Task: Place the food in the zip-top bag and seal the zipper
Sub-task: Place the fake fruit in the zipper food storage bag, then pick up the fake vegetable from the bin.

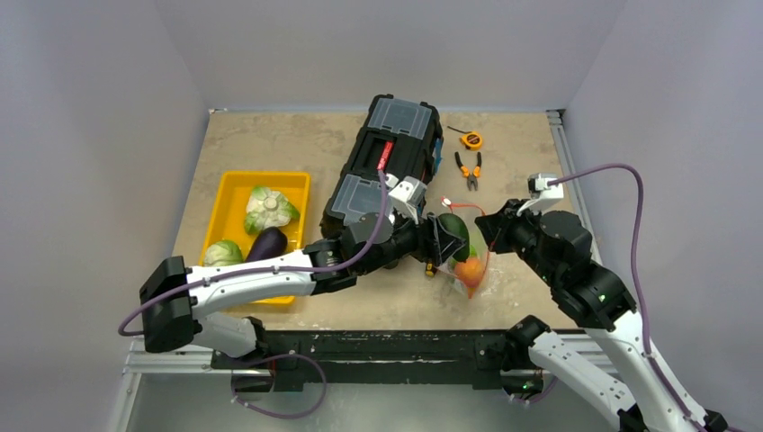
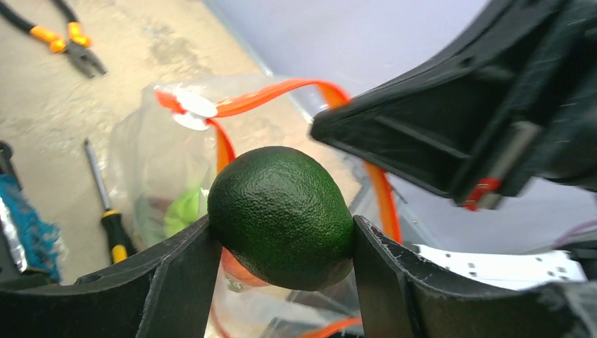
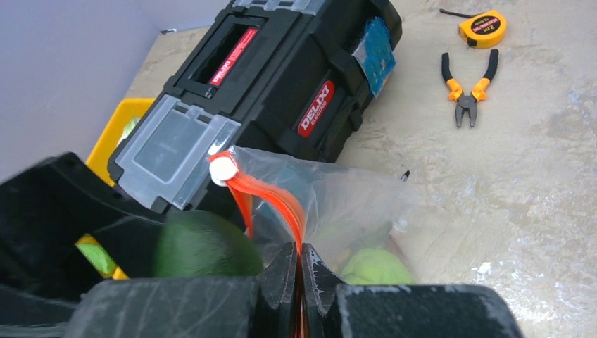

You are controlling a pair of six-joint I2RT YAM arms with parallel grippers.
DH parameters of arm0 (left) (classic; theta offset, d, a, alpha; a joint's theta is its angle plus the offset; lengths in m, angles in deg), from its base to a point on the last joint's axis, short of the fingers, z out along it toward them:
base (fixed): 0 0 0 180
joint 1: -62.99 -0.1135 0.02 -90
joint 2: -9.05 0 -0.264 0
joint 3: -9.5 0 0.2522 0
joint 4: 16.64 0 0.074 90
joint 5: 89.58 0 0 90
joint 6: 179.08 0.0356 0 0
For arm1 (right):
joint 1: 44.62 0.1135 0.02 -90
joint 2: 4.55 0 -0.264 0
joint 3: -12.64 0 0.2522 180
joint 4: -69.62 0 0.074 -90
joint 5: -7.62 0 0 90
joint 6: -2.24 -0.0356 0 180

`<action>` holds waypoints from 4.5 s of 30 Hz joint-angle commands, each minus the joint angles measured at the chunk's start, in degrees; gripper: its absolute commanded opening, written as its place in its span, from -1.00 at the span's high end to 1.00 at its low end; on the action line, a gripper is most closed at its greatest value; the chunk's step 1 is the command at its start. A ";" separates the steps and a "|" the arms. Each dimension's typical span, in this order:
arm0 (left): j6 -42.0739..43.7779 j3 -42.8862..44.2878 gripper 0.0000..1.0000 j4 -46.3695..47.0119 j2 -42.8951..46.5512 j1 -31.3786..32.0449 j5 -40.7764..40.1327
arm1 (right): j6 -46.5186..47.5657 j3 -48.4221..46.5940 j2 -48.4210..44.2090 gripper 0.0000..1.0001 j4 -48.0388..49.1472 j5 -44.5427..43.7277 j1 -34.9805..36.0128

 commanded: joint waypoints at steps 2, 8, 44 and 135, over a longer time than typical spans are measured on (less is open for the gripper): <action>2.18 4.55 0.49 -3.56 -2.39 0.97 -6.91 | -1.91 -2.68 -0.64 1.00 4.33 0.67 0.28; 4.36 13.94 -0.09 -19.32 -6.48 2.30 -8.73 | -1.92 -1.59 0.04 1.00 4.62 1.19 0.29; 21.98 1.14 -1.00 -55.73 32.57 -4.00 -32.88 | 0.01 5.12 -1.78 1.00 4.19 -1.14 0.21; -19.85 -12.24 -1.00 -59.52 25.68 -64.28 -27.47 | 1.69 6.37 4.75 1.00 6.06 2.59 0.23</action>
